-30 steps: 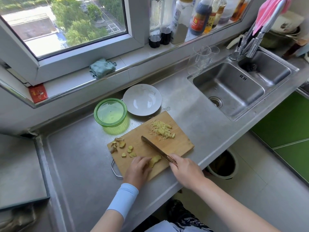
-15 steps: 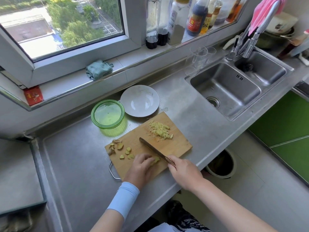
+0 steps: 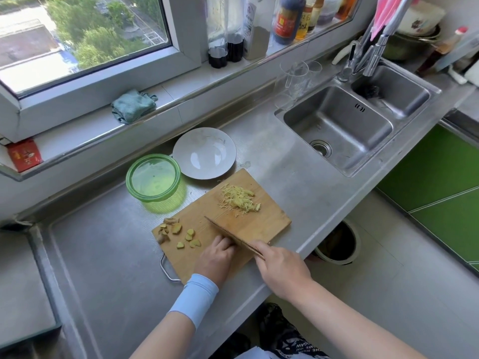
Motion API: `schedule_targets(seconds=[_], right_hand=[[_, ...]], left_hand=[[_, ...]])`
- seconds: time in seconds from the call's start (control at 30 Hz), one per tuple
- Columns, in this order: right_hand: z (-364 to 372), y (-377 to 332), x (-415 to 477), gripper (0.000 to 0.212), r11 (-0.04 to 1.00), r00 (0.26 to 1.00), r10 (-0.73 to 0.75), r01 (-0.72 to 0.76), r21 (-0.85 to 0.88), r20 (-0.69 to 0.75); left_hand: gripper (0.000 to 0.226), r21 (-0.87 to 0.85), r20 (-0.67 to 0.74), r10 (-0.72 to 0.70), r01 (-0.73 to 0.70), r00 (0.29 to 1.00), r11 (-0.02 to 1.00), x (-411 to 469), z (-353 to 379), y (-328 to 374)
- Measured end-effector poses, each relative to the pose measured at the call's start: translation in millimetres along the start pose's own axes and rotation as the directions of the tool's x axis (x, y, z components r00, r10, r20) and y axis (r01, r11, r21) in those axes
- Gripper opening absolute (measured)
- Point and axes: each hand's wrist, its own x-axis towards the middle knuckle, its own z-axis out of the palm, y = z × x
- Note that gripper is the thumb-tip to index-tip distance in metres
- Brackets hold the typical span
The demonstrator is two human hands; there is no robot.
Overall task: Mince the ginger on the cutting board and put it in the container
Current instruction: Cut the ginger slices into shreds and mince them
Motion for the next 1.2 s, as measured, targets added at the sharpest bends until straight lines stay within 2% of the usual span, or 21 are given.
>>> schedule_targets(seconds=[0.37, 0.8, 0.97, 1.2], right_hand=[[9.5, 5.5, -17.8, 0.034, 0.999, 1.000, -0.004, 0.004, -0.049, 0.005], [5.4, 3.8, -28.2, 0.031, 0.997, 1.000, 0.018, -0.016, -0.080, 0.022], [4.2, 6.5, -26.6, 0.032, 0.998, 1.000, -0.002, 0.004, -0.056, 0.031], [2.8, 13.0, -19.0, 0.032, 0.999, 0.998, -0.018, 0.020, -0.030, 0.065]], left_hand=[[0.028, 0.034, -0.010, -0.050, 0.050, 0.999, 0.998, 0.0, -0.2, 4.6], [0.032, 0.058, -0.104, 0.010, -0.004, 0.995, 0.998, 0.2, 0.5, 6.8], [0.018, 0.025, -0.089, -0.011, 0.013, 0.996, 1.000, -2.0, -0.2, 7.1], [0.032, 0.030, -0.067, -0.025, 0.027, 0.997, 0.999, 0.1, 0.2, 8.3]])
